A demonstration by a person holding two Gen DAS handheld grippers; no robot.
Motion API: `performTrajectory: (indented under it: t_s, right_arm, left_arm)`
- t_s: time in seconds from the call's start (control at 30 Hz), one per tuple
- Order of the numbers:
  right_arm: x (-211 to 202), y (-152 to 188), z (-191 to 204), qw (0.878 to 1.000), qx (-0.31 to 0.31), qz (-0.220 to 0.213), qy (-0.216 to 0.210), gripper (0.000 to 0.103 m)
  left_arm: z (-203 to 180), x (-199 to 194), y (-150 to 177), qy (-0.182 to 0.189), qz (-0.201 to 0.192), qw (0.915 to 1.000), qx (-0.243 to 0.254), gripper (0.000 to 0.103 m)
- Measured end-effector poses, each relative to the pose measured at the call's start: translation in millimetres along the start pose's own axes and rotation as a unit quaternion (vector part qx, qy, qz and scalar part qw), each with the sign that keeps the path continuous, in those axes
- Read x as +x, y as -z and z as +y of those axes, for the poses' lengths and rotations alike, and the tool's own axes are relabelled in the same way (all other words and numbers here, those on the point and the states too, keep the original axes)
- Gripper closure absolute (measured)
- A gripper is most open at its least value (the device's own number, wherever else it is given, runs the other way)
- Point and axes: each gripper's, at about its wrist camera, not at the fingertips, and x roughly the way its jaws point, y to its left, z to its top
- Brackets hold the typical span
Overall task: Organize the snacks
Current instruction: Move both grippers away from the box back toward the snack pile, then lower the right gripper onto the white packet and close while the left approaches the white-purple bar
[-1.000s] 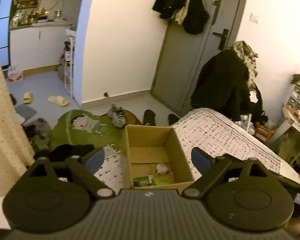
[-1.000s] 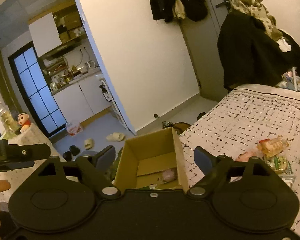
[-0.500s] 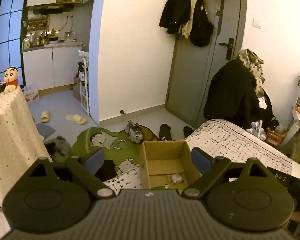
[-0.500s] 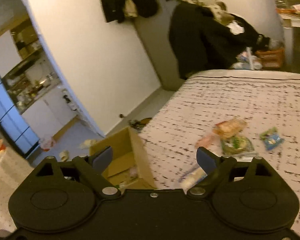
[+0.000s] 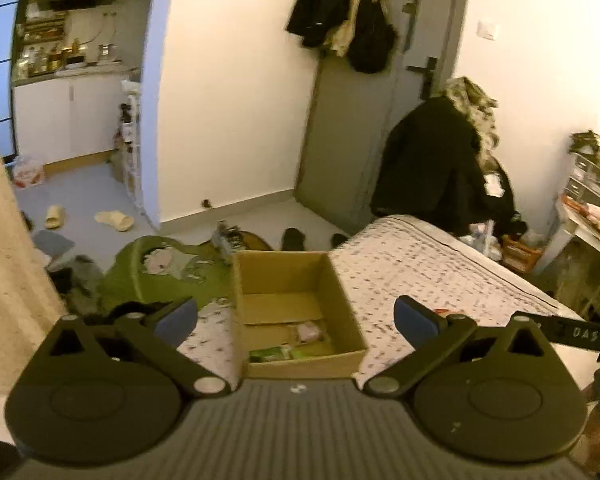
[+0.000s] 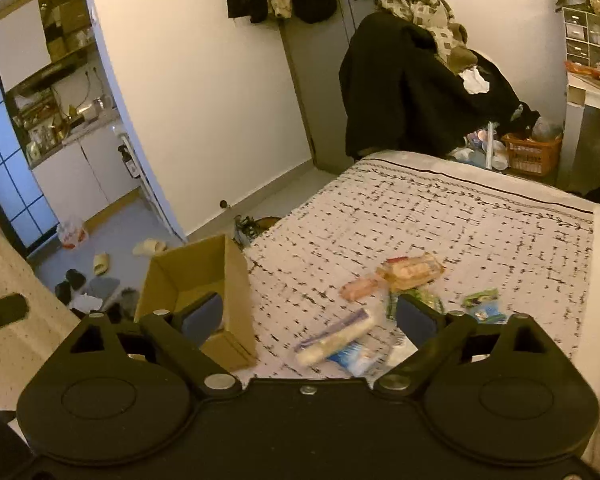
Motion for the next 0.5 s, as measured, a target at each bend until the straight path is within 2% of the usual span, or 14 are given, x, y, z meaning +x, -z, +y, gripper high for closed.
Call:
performTrajectory:
  t_s: [0.13, 0.4, 0.5]
  right_arm:
    - [-4.9, -2.5, -22.2, 1.000, 0.000, -0.001, 0.016, 0.006]
    - [7.0, 5.1, -79.9, 0.996, 0.075, 0.008, 0.054, 0.006]
    - [15.5, 12.9, -90.3, 0.994, 0.089, 0.022, 0.056, 0.007]
  left_arm:
    - [-11.1, 17.0, 13.0, 0.012, 0.016, 0.9996, -0.018, 0.000]
    - [-46.3, 39.8, 29.8, 0.035, 0.023, 0.9990, 0.014, 0.000]
    - [-55.5, 52.8, 34.0, 0.047, 0.035, 0.9983, 0.006, 0.000]
